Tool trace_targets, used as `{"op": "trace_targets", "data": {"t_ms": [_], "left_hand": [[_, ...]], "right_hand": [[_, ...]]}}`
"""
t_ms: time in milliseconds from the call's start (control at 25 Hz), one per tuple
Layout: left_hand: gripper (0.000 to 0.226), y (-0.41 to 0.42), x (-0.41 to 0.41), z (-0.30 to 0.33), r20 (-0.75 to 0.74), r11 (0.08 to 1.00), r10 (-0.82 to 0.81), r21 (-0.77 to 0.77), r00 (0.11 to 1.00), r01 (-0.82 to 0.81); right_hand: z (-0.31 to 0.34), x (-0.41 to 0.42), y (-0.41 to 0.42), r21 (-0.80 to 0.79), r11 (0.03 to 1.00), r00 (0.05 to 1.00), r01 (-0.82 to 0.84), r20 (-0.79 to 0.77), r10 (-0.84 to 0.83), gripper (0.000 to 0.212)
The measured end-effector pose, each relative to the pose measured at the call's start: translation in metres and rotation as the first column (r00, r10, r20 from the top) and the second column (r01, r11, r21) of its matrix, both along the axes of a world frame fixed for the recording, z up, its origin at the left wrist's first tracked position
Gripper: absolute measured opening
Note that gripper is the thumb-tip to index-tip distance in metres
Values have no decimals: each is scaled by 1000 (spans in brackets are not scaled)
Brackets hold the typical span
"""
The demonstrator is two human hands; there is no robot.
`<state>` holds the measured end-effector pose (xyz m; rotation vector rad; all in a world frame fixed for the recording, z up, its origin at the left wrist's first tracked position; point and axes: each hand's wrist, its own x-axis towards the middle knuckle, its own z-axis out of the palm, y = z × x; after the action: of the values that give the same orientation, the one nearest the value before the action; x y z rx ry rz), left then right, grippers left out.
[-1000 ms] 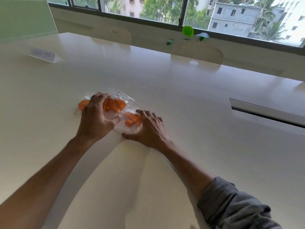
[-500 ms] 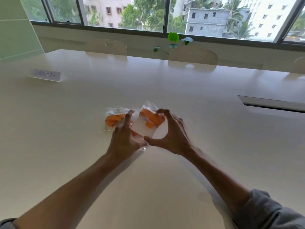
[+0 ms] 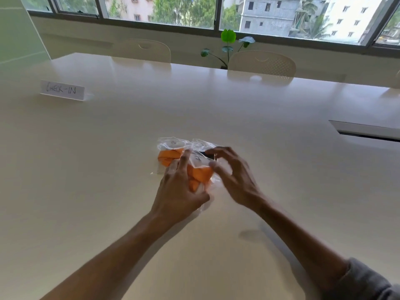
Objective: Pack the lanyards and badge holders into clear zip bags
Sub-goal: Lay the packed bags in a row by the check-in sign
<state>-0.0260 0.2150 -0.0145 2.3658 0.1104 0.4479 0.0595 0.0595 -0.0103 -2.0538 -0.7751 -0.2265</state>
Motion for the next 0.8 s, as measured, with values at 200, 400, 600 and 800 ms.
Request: {"op": "trace_targets", "data": {"t_ms": [200,400,600,800], "left_hand": [[98,11,3,-1,53,983,85,161,995,-93],[97,21,5,0,99,957,190,203,977,-206],[98,29,9,0,72,945,294,125,953,-301],[130,35,10,6,-29,964,241,-110,970,-243]], "right_hand": [[1,54,13,-434,858,930,276,-103,-352,65],[2,66,30,-85,980,891,180,-407,-199,43],[30,70,8,432,865,875,257,-484,-19,33],[44,37,26,538,839,811,86,-527,254,36]]}}
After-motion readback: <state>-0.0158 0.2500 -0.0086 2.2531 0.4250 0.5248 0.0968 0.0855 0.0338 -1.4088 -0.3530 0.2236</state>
